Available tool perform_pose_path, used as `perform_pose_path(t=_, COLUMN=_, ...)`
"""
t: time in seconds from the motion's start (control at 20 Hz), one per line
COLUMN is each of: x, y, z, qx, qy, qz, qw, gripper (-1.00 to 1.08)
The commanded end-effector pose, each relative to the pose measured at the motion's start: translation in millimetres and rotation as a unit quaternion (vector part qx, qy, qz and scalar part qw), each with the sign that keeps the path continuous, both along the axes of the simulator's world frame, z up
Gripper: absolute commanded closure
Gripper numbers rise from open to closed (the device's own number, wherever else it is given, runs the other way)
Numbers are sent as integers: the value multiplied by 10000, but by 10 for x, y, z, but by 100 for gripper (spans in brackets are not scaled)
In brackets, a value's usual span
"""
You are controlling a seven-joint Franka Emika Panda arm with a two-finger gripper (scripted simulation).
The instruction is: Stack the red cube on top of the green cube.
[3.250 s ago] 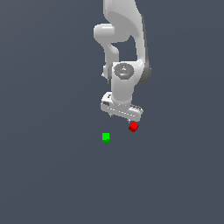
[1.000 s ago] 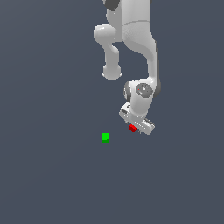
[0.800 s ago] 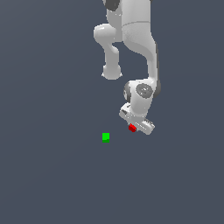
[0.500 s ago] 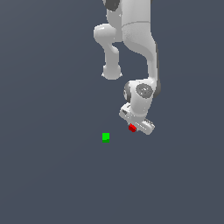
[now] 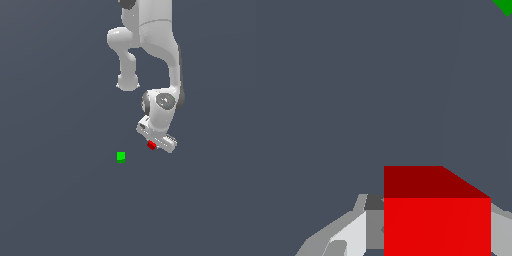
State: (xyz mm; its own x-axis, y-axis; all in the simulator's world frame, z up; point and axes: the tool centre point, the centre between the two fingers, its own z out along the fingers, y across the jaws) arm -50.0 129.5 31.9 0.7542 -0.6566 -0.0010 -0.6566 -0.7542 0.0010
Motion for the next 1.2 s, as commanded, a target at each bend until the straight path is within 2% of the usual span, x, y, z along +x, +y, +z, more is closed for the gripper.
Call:
perform_pose_path(t=0.0, x=2, y=1, z=108, qx=2, qy=-8, qz=0, qw=10000, gripper=108)
perform_pose_path(t=0.6, x=-1, y=-5, z=800, qx=2, qy=-7, qz=-3, qw=10000, gripper=108)
perform_pose_path(t=1.15, x=35, y=-84, z=838, qx=1, qy=-11, qz=-2, qw=10000, gripper=108)
